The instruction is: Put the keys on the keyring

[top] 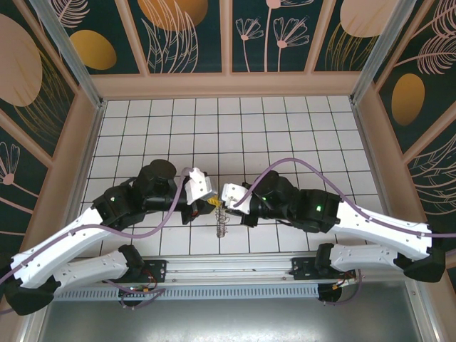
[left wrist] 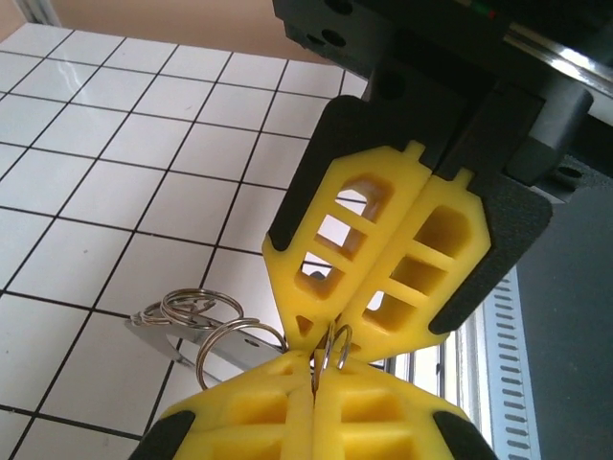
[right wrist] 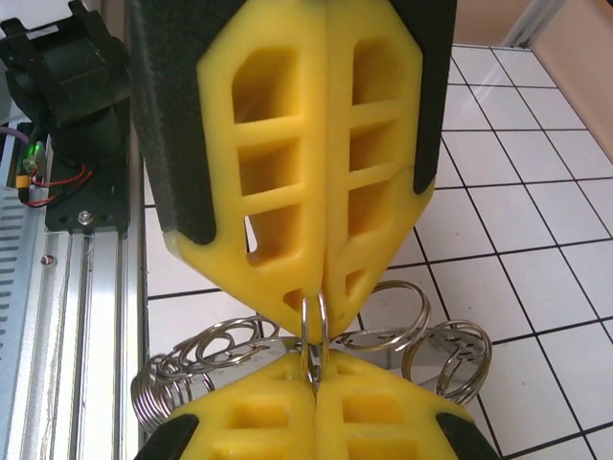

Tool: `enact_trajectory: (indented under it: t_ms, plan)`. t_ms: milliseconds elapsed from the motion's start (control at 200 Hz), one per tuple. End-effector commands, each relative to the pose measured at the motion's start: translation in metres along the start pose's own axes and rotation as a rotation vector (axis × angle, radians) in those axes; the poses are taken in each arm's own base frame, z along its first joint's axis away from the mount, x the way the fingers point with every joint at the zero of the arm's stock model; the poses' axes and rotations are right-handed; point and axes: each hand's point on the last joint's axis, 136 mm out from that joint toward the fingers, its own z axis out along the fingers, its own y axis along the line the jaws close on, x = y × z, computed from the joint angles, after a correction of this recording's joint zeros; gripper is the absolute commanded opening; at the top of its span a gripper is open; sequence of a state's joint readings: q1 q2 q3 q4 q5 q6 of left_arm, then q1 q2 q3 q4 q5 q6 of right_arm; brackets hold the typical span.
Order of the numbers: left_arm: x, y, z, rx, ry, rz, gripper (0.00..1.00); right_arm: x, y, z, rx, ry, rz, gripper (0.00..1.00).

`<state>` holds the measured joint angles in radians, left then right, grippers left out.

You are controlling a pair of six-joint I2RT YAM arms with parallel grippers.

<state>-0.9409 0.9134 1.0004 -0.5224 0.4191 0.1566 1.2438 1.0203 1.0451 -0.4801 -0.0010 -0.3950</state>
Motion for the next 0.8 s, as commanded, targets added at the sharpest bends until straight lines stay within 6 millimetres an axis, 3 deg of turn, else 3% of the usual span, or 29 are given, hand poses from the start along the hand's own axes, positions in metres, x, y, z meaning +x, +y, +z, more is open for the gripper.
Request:
enact_trajectory:
  t_ms: [0, 230, 515, 681, 796]
  plan:
    - [-0.033, -0.025, -0.015, 0.1, -0.161, 0.052, 0.0, -0.026, -0.013, -0.015, 0.06, -0.107, -0.002, 0.0]
    - [-0.059, -0.04, -0.039, 0.146, -0.446, 0.051, 0.0, -0.036, -0.007, -0.033, 0.043, -0.228, 0.024, 0.0]
    - [-0.07, -0.047, -0.059, 0.178, -0.652, 0.039, 0.0, -0.049, 0.001, -0.045, 0.004, -0.343, 0.034, 0.0]
    - [-0.068, -0.045, -0.061, 0.16, -0.652, 0.034, 0.0, -0.052, -0.001, -0.047, 0.01, -0.348, 0.044, 0.16]
    - [-0.065, -0.043, -0.058, 0.144, -0.628, 0.034, 0.0, -0.055, -0.003, -0.05, 0.02, -0.361, 0.042, 0.2]
